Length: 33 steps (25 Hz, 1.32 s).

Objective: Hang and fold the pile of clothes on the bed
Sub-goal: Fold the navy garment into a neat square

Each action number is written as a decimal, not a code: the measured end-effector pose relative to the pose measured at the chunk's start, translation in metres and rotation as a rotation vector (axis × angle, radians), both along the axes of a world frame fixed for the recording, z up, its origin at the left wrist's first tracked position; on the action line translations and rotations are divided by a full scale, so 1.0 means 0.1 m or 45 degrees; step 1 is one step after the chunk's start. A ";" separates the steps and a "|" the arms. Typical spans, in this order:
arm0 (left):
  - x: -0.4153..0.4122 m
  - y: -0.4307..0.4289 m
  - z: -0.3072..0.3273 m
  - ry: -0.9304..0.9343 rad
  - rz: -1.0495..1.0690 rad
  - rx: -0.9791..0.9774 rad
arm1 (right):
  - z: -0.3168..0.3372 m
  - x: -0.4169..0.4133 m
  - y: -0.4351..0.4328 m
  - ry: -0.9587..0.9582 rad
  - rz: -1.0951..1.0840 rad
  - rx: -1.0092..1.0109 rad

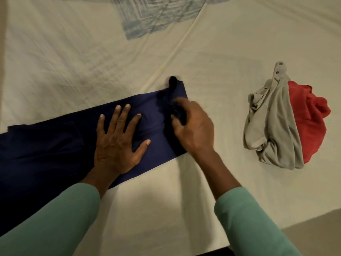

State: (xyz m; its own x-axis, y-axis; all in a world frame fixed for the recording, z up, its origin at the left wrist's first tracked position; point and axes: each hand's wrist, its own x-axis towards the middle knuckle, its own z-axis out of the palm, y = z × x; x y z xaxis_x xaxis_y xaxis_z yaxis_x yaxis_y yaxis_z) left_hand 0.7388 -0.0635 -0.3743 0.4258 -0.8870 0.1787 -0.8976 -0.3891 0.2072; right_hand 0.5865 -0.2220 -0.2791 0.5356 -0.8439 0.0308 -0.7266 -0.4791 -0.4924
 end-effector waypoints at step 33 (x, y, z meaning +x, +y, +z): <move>-0.27 -0.40 0.69 0.064 -0.392 0.049 | -0.37 -0.77 0.12 -0.238 -0.602 0.557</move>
